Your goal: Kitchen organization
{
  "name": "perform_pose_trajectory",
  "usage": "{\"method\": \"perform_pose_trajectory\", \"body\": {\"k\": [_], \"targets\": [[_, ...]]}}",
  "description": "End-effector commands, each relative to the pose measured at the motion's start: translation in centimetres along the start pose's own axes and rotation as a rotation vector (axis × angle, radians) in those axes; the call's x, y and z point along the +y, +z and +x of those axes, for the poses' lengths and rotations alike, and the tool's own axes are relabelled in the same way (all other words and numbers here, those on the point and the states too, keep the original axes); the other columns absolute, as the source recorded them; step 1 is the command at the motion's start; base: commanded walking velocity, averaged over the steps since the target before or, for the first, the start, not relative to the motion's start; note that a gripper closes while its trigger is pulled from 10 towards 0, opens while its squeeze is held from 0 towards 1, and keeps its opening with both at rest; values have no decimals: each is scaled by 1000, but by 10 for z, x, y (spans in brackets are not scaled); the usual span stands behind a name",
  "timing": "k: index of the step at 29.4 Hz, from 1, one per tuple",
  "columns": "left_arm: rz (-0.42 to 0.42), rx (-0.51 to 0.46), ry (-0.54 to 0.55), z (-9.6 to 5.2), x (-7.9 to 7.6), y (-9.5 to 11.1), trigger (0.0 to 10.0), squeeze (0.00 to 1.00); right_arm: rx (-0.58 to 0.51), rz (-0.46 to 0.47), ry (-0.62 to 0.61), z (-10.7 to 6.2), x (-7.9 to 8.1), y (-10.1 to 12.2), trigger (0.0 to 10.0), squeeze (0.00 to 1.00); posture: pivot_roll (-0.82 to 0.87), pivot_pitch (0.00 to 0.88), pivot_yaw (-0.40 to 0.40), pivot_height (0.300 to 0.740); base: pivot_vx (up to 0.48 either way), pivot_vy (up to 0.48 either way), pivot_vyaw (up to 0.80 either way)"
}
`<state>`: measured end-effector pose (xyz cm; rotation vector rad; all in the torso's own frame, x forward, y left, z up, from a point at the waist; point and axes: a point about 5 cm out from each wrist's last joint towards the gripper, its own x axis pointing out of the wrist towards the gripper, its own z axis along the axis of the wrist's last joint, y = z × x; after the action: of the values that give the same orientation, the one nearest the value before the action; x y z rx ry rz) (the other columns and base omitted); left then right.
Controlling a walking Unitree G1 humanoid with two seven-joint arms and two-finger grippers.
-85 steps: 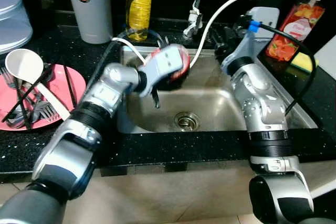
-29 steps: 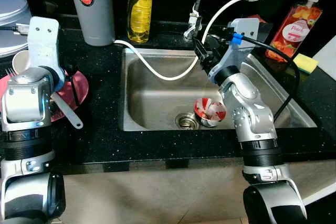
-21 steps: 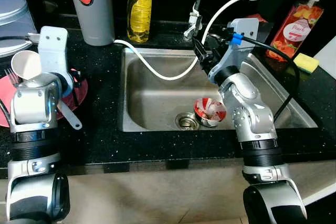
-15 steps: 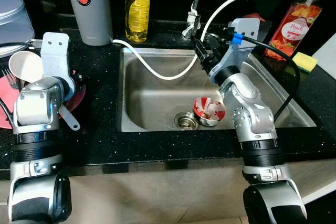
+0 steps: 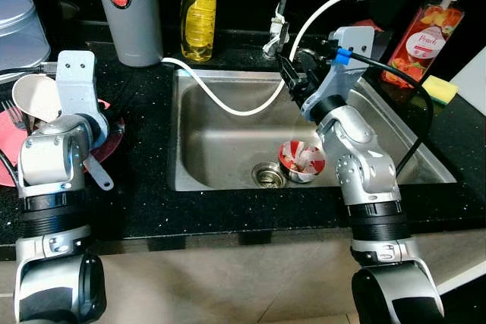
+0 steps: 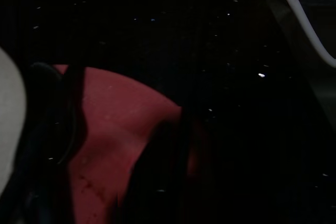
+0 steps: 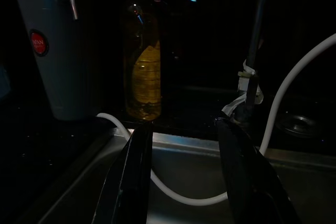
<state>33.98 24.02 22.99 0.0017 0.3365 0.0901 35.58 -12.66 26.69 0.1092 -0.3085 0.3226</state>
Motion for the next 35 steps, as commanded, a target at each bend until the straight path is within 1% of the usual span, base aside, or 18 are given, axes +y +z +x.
{"method": "perform_pose_trajectory", "body": {"k": [1, 4, 6, 11, 12, 15, 17, 18, 21, 24, 25, 26, 27, 29, 30, 32, 33, 35], "targets": [[-15, 57, 11, 3, 0, -14, 0, 0, 3, -8, -8, -1, -2, 0, 10000, 0, 235, 0, -86, 740, 0, 0, 0], [-21, 42, 6, 2, 0, -12, 0, 0, 3, -7, -6, 0, -2, 1, 10000, 0, 234, 0, -86, 740, 0, 0, 0], [-12, -56, 21, 0, 0, 1, 0, 0, 1, -7, -5, 0, -2, 1, 10000, 0, 235, 0, -88, 740, 0, 0, 0], [-7, -134, 62, -2, 6, 14, 0, 0, 0, -6, -4, 1, -1, 1, 10000, 0, 236, 0, -88, 740, 0, 0, 0], [-5, -184, 63, -5, 6, 21, 10000, 0, -1, -6, -3, 1, -1, 1, 10000, 0, 236, 0, -89, 740, 0, 0, 0], [0, -228, 68, -8, 6, 28, 10000, 0, -1, -6, -2, 1, -1, 1, 10000, 0, 236, 0, -89, 740, 0, 0, 0], [-1, -336, 81, -14, 6, 44, 10000, 0, -1, -5, -1, 2, -1, 1, 10000, 0, 241, 0, -93, 740, 0, 0, 0], [-1, -336, 81, -14, 6, 44, 10000, 0, -1, -5, -1, 2, -1, 1, 10000, 0, 241, 0, -93, 740, 0, 0, 0], [-28, -449, 62, -19, 0, 63, 10000, 0, -4, -3, 4, 3, 0, 2, 10000, 0, 240, 0, -98, 740, 0, 0, 0], [-5, -466, 41, -18, -7, 67, 10000, 0, -4, -3, 5, 4, 0, 2, 10000, 0, 240, 0, -100, 740, 0, 0, 0], [30, -456, -28, -13, -22, 69, 10000, 0, -5, -2, 6, 4, 1, 3, 10000, 0, 237, 0, -102, 740, 0, 0, 0], [30, -456, -28, -13, -22, 69, 10000, 0, -5, -2, 6, 4, 1, 3, 10000, 0, 237, 0, -102, 740, 0, 0, 0], [65, -448, -81, -9, -34, 70, 10000, 0, -6, -3, 6, 5, 1, 3, 10000, 0, 235, 0, -102, 740, 0, 0, 0], [131, -417, -317, -4, -77, 68, 10000, 0, -10, -6, 0, 4, 0, 4, 10000, 0, 228, 0, -96, 740, 0, 0, 0], [131, -417, -317, -4, -77, 68, 10000, 0, -10, -6, 0, 4, 0, 4, 10000, 0, 228, 0, -96, 740, 0, 0, 0], [192, -427, -505, -8, -112, 66, 10000, 0, -13, -9, -7, 2, -2, 5, 10000, 0, 219, 0, -91, 740, 0, 0, 0], [206, -428, -577, -10, -126, 65, 10000, 0, -13, -10, -11, 2, -3, 5, 10000, 0, 209, 0, -82, 740, 0, 0, 0], [206, -428, -577, -10, -126, 65, 10000, 0, -13, -10, -11, 2, -3, 5, 10000, 0, 209, 0, -82, 740, 0, 0, 0]]}}
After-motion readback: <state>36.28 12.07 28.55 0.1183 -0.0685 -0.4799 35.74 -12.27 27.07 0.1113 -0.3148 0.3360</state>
